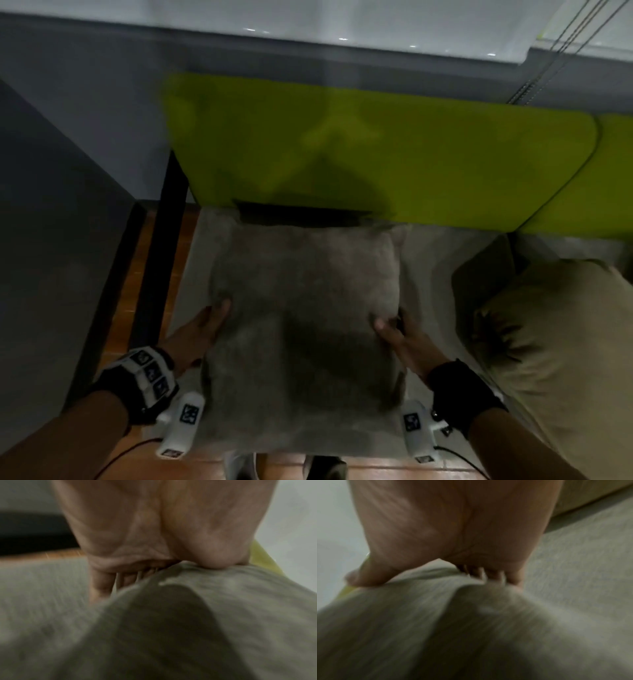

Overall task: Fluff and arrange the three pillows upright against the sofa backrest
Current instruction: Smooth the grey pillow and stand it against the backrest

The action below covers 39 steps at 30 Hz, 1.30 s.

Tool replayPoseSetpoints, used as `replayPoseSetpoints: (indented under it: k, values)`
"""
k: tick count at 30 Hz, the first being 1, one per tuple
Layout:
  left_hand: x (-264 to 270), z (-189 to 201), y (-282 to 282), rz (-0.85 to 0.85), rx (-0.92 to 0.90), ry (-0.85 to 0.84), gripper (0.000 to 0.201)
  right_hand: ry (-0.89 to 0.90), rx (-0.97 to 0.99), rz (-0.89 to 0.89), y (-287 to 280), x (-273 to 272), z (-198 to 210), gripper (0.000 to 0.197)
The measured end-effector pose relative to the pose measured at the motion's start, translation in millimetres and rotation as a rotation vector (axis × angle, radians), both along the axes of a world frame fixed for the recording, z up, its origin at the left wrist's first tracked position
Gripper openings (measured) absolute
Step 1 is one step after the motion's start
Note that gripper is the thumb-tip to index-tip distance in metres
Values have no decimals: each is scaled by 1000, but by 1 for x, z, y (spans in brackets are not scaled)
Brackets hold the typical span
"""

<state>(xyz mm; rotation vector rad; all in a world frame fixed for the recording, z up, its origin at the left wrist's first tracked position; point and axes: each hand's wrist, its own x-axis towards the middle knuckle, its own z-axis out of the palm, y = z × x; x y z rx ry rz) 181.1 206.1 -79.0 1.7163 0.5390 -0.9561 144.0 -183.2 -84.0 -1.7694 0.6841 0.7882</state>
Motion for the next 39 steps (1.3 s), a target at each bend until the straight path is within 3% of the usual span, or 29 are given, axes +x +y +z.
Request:
replayPoseSetpoints:
  k: [2,7,9,11,14,16,18,23,27,29,35,39]
  values:
    - [0,2,-1,-35,-90,-63,95,-37,-45,-32,11,3,6,143]
    - [22,43,11,-109,-183,-209,70,-232,-22,-142,22,28,32,130]
    - [45,57,25,-141,-124,-340,81,-362,4,-174,29,48,48,120]
    - [72,72,41,-160,-114,-478,105,-480,71,-174,37,70,65,110]
    - [106,93,58,-44,-142,-587,134,-623,115,-147,46,107,79,123]
    - [126,101,68,123,-272,-600,130,-684,130,-93,55,130,83,122]
    - [140,106,75,100,-271,-640,126,-724,129,-30,64,149,82,126]
    - [154,93,84,46,-188,-657,133,-714,137,8,72,172,65,138]
    - [159,74,82,-21,-70,-662,129,-641,124,2,75,172,50,123]
    - [162,69,80,-4,-47,-676,124,-641,85,-4,77,171,43,118]
    - [169,78,71,121,-89,-775,102,-668,55,-41,81,171,38,127]
    - [175,70,78,152,-51,-725,108,-582,-17,15,95,173,44,123]
